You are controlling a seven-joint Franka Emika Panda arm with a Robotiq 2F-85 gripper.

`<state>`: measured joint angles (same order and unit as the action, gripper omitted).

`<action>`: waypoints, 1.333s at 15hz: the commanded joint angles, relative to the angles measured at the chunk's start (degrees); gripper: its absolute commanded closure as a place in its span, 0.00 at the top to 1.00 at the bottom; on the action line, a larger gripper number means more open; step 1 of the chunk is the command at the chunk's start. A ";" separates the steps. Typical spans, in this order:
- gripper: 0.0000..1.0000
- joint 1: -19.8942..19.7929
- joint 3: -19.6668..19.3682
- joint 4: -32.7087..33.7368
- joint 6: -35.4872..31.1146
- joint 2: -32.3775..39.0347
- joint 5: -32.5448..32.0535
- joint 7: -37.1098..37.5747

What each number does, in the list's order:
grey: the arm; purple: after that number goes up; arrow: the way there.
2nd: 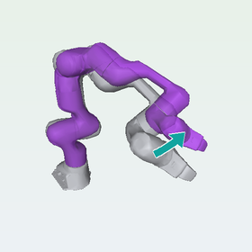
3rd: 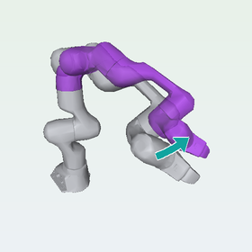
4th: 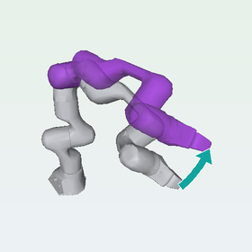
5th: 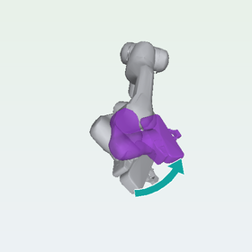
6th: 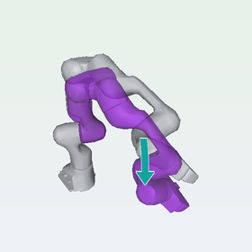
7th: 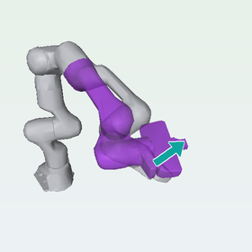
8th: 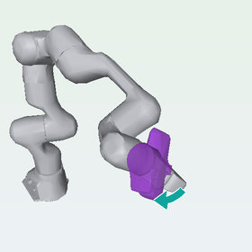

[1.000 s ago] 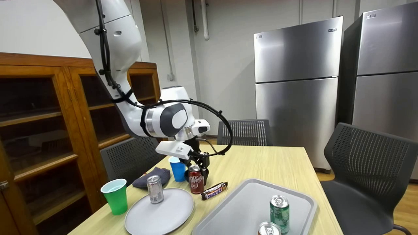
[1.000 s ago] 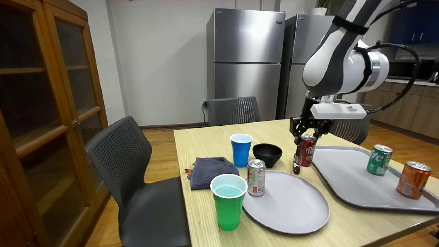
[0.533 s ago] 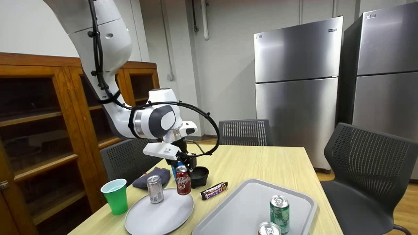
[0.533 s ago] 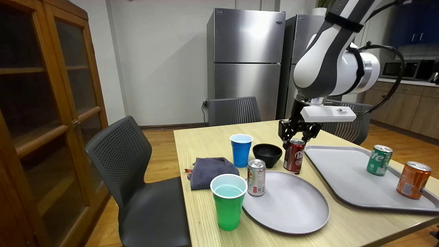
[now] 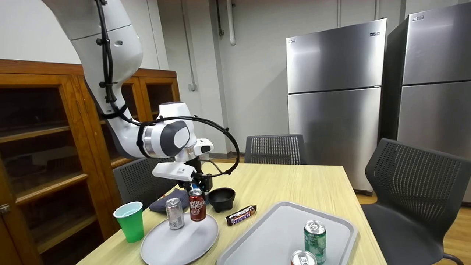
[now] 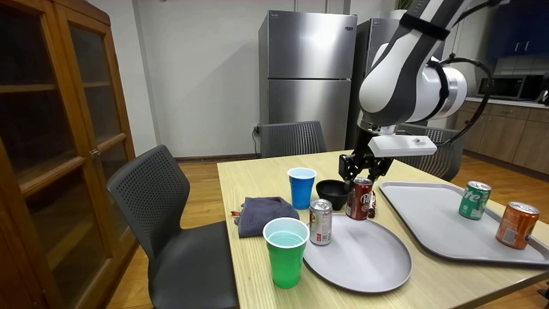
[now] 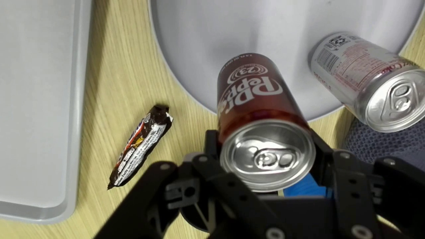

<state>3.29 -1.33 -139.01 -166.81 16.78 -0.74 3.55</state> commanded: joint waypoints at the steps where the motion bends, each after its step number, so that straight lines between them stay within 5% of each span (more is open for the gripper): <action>1: 0.38 0.94 -0.40 -0.27 -0.90 -0.21 -2.37 -0.20; 20: 0.38 5.48 -3.71 4.87 -4.31 7.94 -4.80 0.95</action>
<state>7.68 -4.00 -135.52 -170.96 24.24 -4.57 3.67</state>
